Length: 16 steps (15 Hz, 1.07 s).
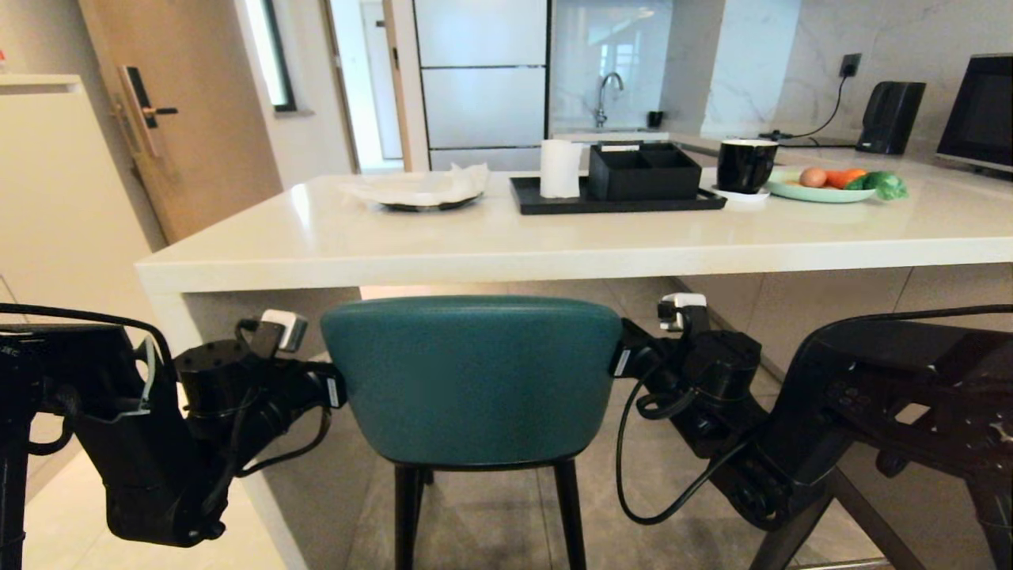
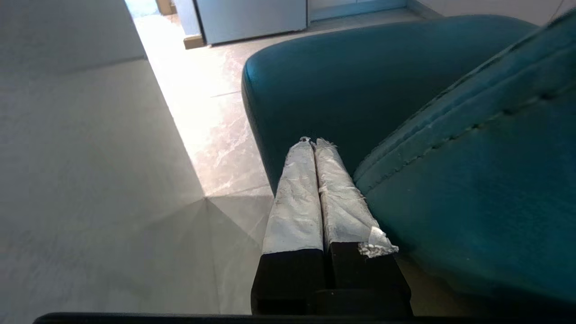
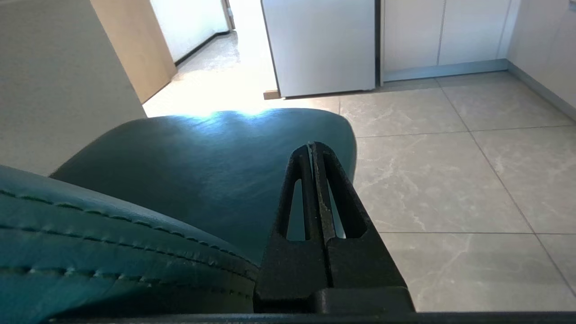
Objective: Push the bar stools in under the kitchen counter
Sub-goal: Pull the blue chair out from under the dining table
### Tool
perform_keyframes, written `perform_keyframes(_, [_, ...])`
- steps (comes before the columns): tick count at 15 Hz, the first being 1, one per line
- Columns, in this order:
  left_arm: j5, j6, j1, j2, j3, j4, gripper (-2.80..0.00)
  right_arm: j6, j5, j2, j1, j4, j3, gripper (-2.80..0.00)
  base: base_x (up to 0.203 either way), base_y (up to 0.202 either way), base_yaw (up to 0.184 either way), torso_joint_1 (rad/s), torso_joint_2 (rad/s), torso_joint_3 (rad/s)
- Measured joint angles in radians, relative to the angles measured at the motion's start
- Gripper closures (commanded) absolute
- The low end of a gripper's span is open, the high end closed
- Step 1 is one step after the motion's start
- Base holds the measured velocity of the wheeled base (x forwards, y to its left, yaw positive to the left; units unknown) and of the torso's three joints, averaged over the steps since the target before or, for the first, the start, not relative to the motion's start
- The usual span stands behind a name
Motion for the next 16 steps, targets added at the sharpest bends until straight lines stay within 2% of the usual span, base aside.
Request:
perform_keyframes(8, [-0.010, -0.008, -0.016, -0.095, 0.146, 0.001, 0.00, -0.002, -0.009, 0.001, 0.000, 0.002, 0.017, 0.00, 0.000, 0.000, 0.000, 0.000, 0.00, 0.000])
perform_keyframes(16, [-0.014, -0.009, -0.033, -0.105, 0.141, 0.006, 0.00, -0.002, -0.021, -0.007, 0.001, 0.004, 0.039, 0.00, -0.009, 0.000, 0.000, 0.001, 0.00, 0.000])
